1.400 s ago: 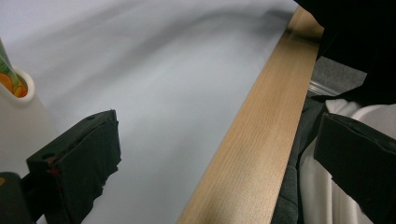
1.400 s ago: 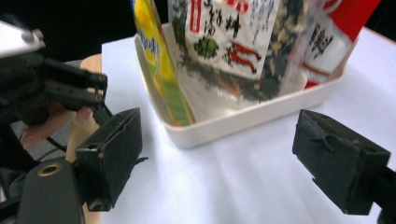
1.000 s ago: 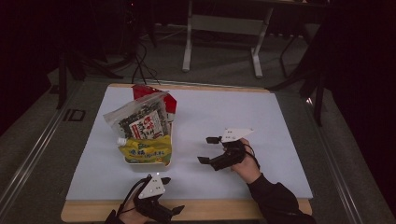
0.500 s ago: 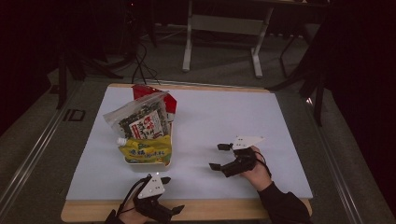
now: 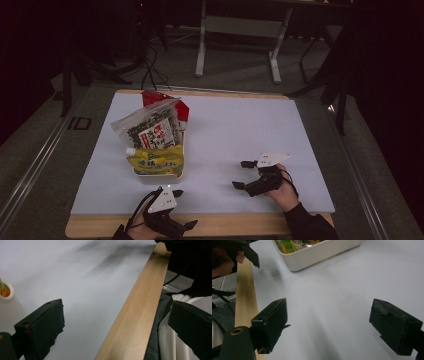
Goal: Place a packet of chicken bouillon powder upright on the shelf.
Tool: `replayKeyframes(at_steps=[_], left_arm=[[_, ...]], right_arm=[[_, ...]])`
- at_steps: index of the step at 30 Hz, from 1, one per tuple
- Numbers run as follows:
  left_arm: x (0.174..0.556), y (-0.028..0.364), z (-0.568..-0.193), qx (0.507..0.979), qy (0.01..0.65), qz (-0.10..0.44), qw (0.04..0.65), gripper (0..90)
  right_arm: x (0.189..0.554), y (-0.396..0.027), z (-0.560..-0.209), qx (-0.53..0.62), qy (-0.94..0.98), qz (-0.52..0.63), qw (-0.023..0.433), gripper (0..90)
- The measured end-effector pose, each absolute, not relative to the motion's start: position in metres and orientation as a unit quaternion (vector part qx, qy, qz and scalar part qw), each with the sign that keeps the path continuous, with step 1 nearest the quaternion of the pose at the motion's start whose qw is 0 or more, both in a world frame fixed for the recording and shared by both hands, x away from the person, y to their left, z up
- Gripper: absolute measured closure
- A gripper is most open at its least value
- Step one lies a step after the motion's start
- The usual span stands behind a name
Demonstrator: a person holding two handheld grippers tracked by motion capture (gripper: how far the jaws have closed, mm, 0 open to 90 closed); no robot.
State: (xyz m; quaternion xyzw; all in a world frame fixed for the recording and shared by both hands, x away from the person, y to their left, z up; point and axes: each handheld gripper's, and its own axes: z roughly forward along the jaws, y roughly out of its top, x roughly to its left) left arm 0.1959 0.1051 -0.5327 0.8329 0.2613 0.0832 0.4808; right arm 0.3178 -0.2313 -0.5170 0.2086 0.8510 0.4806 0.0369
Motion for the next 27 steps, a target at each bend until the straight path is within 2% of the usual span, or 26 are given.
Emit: replayKeyframes(at_steps=[27], left_arm=[[0.196, 0.104, -0.535, 0.834, 0.261, 0.084, 0.478, 1.8]], right_arm=[[0.309, -0.260, -0.533, 0.238, 0.858, 0.451, 0.066, 14.7]])
